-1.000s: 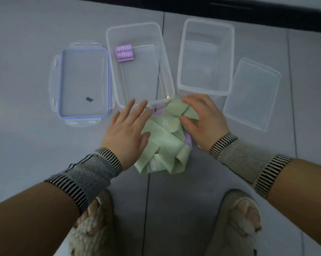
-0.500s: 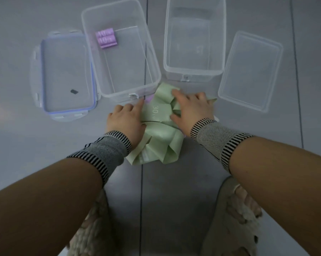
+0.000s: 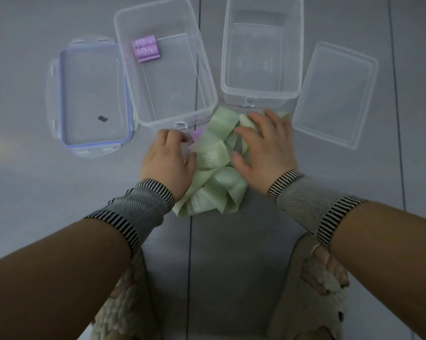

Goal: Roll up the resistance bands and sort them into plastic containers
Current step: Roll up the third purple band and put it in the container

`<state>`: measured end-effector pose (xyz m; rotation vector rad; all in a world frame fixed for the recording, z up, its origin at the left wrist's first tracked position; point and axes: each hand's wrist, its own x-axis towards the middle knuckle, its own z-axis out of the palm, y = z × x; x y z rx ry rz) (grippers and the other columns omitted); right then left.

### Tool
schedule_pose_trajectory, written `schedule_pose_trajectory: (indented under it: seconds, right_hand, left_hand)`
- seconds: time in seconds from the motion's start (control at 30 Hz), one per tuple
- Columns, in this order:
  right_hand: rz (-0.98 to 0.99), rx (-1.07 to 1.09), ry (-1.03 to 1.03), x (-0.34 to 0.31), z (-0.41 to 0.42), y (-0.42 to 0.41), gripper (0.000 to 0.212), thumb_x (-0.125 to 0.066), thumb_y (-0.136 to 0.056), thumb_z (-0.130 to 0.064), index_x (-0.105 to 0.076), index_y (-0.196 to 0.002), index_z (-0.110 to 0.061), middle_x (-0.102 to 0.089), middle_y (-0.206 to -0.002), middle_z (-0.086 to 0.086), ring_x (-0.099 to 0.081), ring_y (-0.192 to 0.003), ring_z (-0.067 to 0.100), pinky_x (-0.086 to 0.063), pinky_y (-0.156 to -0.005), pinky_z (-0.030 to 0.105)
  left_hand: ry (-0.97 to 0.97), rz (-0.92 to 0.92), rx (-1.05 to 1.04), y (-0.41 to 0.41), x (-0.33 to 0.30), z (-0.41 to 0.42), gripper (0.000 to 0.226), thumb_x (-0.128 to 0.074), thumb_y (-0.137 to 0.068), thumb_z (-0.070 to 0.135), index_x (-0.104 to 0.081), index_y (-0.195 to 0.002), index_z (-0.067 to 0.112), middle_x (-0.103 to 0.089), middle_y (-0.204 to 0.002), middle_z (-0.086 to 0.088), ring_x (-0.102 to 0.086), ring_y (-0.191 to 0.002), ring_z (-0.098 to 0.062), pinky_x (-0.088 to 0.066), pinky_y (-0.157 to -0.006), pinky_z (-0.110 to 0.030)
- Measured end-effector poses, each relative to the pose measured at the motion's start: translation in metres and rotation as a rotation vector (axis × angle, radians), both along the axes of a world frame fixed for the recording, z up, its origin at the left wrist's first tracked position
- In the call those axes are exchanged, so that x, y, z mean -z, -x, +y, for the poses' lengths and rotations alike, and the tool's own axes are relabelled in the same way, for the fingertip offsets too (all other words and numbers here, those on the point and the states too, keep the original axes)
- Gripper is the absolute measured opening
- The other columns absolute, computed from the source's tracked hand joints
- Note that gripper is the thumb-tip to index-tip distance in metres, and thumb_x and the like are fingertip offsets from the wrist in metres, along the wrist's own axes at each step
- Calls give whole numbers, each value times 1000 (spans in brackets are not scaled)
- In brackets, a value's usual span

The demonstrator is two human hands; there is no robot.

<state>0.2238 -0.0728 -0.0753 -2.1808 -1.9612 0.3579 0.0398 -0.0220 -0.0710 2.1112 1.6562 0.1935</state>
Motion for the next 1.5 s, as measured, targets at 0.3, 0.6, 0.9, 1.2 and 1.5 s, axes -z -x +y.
schedule_pose_trajectory:
  seconds: [0.3,0.6,0.9,1.2,1.5]
  right_hand:
    - [-52,-116,334,12,11,14,51,-51,-90,-34,-37,-140,-36,-23,-154,-1,-9,-143,28,-3,-112,59]
    - [-57,22,224,17,-14,-12,25,-55,-85,-29,-69,-103,-19,-54,-125,4,-37,-127,31,-23,-107,57]
    - [181,61,4,4,-12,-10,36,-41,-78,-27,-72,-93,-17,-59,-122,11,-47,-121,39,-35,-102,58]
    - [369,34,-53,-19,10,14,39,-62,-86,-32,-59,-121,-14,-60,-115,5,-49,-114,25,-37,-102,38]
    - [556,112,-42,-80,16,2,11,-65,-82,-12,-59,-82,-20,-60,-83,-4,-57,-80,14,-48,-78,28]
  left_hand:
    - [286,-31,311,-5,5,-2,27,-47,-92,23,-65,-111,31,-57,-130,7,-48,-122,-18,-37,-103,-37]
    - [375,-63,170,-20,1,3,45,-48,-93,15,-45,-135,31,-51,-137,-1,-52,-118,-24,-37,-100,-27]
    - [351,-154,24,-32,-10,9,15,-57,-89,24,-68,-95,33,-65,-87,11,-59,-78,-9,-46,-81,-20]
    - [114,-355,7,-28,-48,13,11,-64,-82,14,-63,-82,26,-64,-75,12,-63,-75,-9,-51,-74,-21]
    - [110,-520,-65,-16,-102,26,16,-64,-83,3,-63,-87,19,-62,-73,10,-56,-63,7,-44,-66,-5]
